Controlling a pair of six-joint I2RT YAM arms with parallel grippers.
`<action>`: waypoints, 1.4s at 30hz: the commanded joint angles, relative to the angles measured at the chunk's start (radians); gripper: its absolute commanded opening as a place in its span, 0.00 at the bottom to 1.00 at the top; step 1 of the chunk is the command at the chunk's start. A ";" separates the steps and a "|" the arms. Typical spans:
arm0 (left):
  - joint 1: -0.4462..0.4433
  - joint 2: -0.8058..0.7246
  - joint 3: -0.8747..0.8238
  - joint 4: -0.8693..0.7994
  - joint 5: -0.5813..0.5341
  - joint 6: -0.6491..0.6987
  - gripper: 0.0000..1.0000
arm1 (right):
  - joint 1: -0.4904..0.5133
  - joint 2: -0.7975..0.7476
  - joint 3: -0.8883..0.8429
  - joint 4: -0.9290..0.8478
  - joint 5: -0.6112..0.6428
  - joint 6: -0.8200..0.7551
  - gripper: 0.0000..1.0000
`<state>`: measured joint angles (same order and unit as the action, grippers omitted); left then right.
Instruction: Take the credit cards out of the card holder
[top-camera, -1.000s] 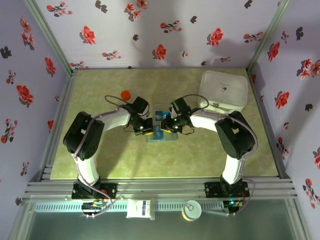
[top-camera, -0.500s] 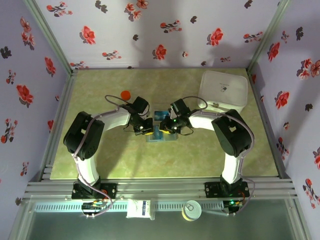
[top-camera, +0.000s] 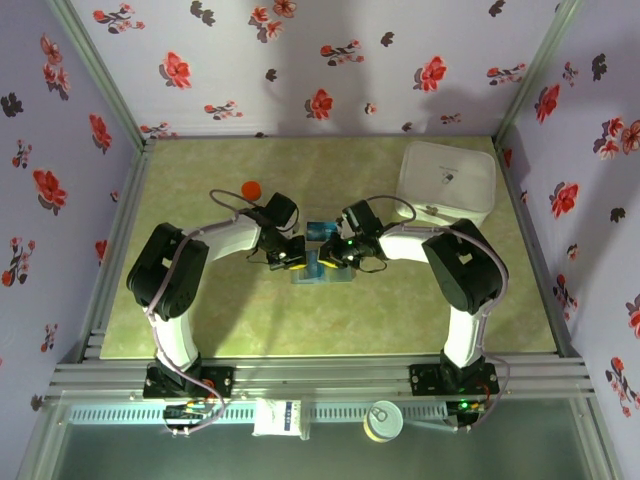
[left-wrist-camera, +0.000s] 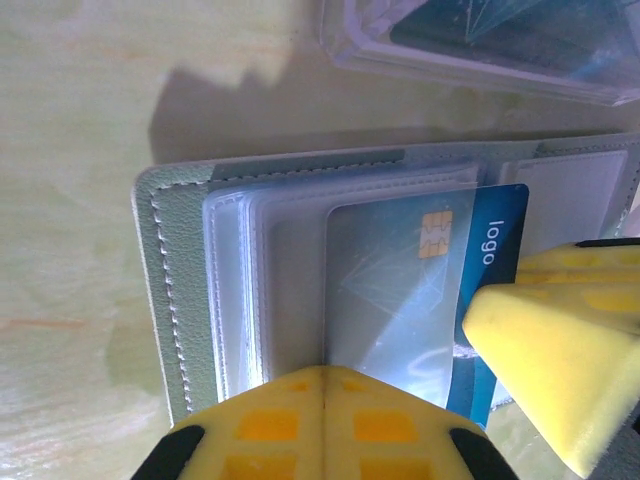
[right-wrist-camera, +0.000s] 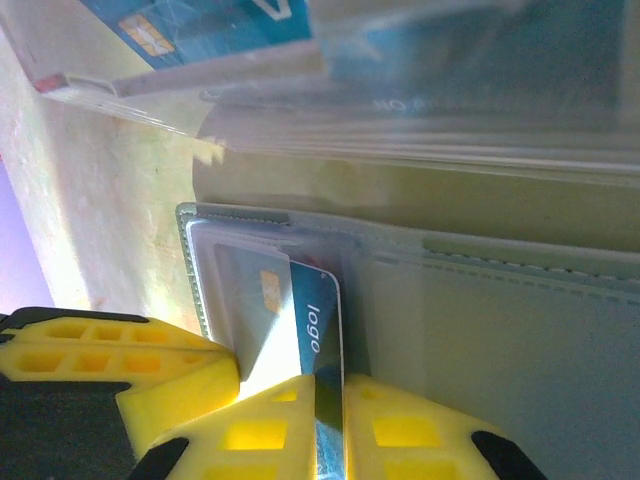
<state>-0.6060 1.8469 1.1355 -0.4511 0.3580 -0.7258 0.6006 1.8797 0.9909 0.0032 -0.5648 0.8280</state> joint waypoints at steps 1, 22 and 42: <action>-0.003 0.024 0.010 -0.043 -0.025 0.017 0.00 | -0.004 -0.021 -0.020 0.015 -0.005 0.013 0.10; -0.003 0.010 0.011 -0.026 -0.013 0.013 0.00 | -0.061 -0.165 0.034 -0.279 0.112 -0.170 0.06; 0.040 -0.130 -0.055 0.025 0.001 -0.005 0.04 | -0.052 -0.144 0.396 -0.712 0.274 -1.124 0.00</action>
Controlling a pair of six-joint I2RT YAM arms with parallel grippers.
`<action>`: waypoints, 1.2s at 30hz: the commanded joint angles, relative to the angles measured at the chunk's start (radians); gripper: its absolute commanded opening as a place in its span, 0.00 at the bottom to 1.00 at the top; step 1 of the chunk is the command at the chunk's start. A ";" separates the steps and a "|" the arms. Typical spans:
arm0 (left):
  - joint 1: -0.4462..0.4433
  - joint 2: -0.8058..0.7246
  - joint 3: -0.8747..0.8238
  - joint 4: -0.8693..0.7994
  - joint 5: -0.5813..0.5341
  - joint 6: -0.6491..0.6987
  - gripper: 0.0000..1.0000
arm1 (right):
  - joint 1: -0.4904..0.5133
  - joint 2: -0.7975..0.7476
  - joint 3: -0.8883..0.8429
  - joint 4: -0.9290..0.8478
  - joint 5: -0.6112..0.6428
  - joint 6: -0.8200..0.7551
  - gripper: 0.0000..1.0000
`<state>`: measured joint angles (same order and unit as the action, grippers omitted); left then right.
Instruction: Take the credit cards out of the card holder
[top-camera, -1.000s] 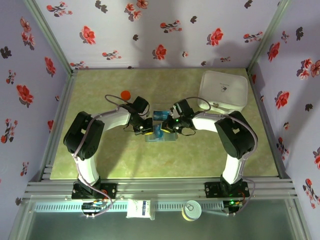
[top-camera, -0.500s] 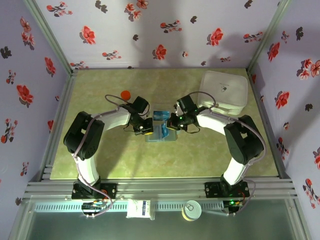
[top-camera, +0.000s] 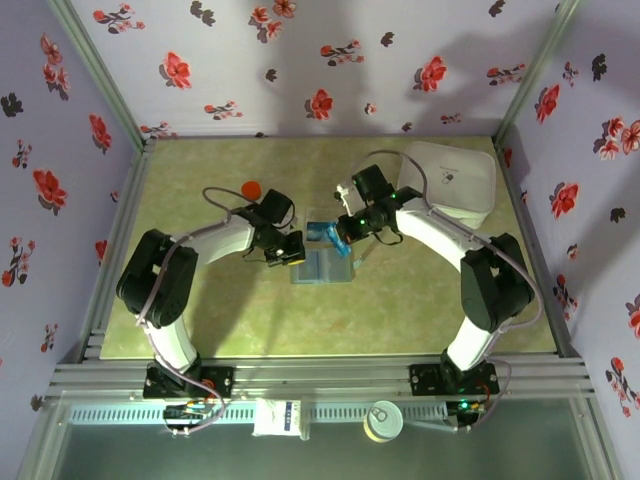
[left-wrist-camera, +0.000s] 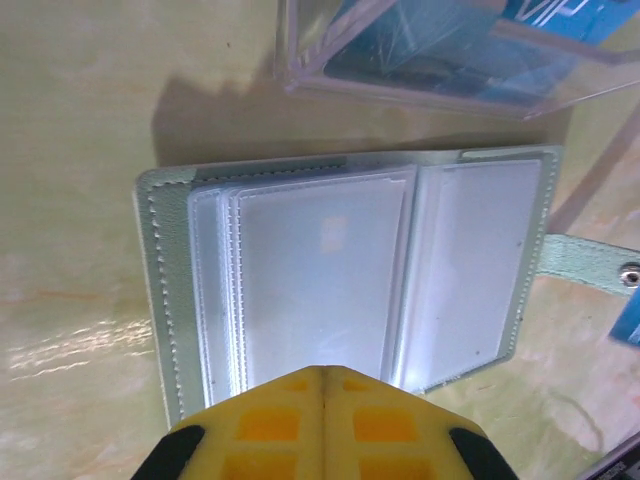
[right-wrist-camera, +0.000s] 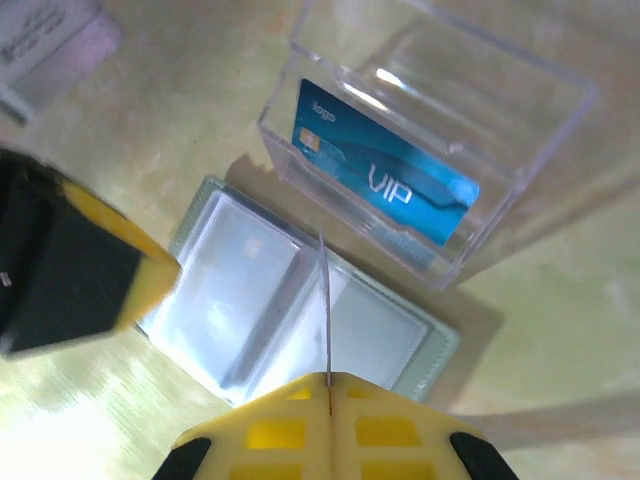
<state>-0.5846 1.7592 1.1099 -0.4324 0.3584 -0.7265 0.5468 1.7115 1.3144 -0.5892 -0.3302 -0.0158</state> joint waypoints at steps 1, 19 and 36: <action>0.026 -0.052 -0.037 0.007 -0.001 -0.004 0.04 | 0.006 0.035 0.102 -0.152 0.042 -0.370 0.00; 0.097 -0.158 -0.183 0.022 0.008 -0.002 0.04 | 0.065 0.367 0.601 -0.451 0.102 -0.887 0.00; 0.114 -0.173 -0.221 0.031 0.008 -0.003 0.04 | 0.067 0.559 0.849 -0.564 0.065 -0.943 0.00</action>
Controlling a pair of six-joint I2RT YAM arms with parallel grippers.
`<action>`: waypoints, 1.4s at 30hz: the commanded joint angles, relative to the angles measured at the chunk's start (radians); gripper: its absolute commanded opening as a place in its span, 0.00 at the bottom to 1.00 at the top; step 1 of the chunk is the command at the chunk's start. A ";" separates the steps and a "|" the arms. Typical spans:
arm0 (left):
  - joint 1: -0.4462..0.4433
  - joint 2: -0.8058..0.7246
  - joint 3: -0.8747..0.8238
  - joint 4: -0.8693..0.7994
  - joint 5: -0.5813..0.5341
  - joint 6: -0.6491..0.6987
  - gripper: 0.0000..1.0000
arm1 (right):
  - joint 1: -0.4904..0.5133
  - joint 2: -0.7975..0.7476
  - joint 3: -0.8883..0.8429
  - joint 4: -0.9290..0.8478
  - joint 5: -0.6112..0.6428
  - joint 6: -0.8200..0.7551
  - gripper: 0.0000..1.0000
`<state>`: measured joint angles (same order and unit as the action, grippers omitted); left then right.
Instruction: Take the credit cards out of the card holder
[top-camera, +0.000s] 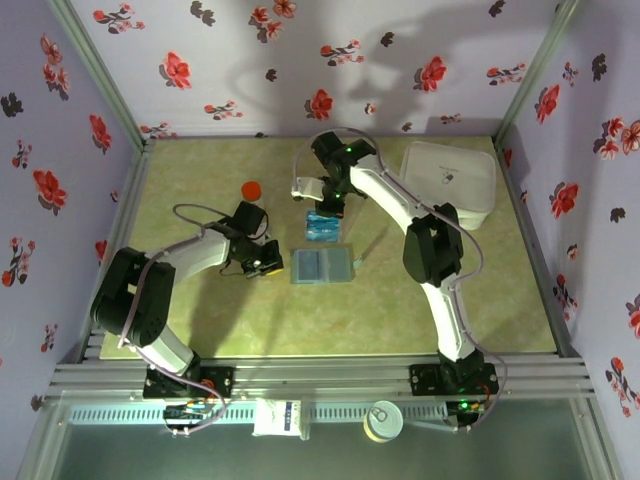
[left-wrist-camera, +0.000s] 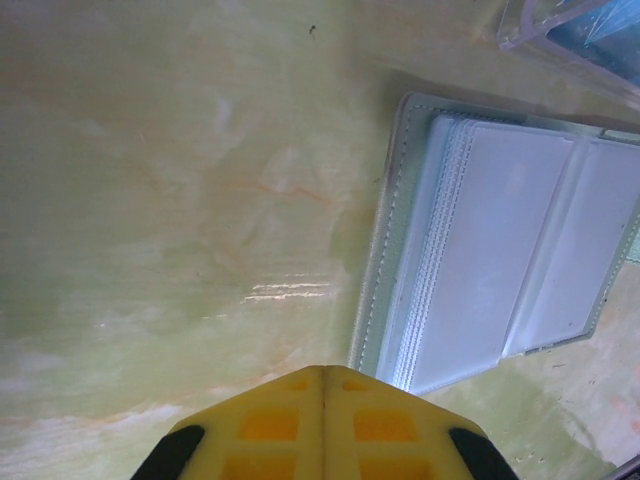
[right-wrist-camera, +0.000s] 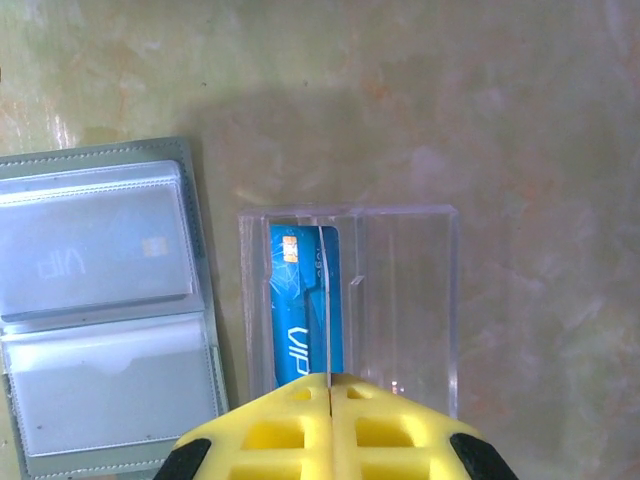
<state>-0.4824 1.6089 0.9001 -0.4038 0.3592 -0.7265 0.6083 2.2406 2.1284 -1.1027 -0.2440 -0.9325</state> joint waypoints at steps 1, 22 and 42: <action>0.011 -0.021 -0.010 0.001 0.008 -0.004 0.04 | 0.006 0.035 0.035 -0.051 -0.023 -0.025 0.00; 0.014 0.006 0.025 0.011 0.027 -0.005 0.04 | -0.003 -0.040 -0.043 0.047 0.024 0.079 0.18; -0.033 0.093 0.117 0.049 0.055 -0.026 0.04 | 0.041 -0.438 -0.704 0.668 0.070 1.046 0.17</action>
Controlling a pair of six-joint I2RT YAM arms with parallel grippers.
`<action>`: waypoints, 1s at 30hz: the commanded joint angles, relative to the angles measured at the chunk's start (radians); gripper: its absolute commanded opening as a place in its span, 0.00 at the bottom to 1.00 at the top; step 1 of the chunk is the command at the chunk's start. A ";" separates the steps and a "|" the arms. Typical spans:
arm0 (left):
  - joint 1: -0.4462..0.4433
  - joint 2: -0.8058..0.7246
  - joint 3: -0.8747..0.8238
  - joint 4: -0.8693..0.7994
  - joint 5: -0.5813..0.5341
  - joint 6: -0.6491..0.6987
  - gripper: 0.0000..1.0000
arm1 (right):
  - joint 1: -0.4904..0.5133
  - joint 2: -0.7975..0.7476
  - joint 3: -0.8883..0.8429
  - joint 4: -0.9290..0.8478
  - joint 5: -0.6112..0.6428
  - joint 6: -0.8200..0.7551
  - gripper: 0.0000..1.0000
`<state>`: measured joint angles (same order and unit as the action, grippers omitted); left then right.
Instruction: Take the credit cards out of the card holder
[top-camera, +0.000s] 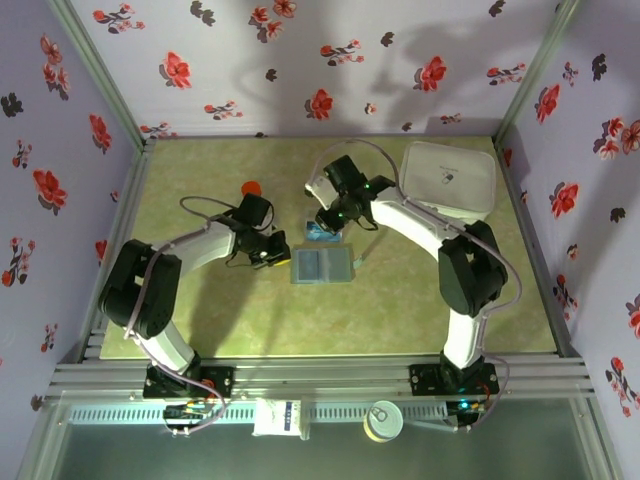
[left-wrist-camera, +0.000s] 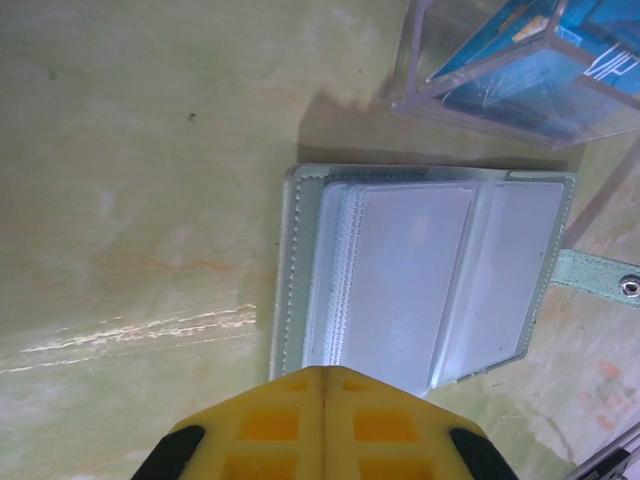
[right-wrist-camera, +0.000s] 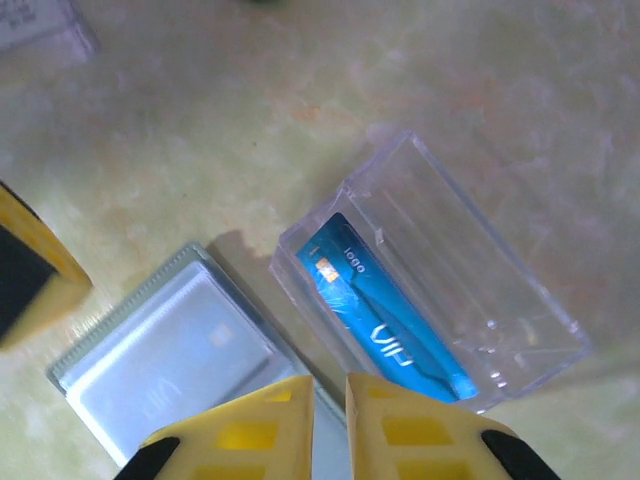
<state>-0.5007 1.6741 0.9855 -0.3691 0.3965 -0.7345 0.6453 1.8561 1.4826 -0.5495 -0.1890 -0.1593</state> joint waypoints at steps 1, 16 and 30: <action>-0.018 0.035 0.036 0.016 0.018 -0.019 0.04 | 0.005 -0.068 -0.086 0.142 0.008 0.325 0.17; -0.044 0.085 0.029 0.025 -0.011 -0.023 0.03 | 0.019 -0.134 -0.353 0.398 -0.137 0.882 0.16; -0.044 0.107 0.022 -0.013 -0.050 0.010 0.02 | 0.055 -0.016 -0.377 0.451 -0.241 0.987 0.27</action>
<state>-0.5388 1.7618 1.0164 -0.3531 0.3695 -0.7483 0.6910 1.8217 1.1080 -0.1249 -0.4049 0.7940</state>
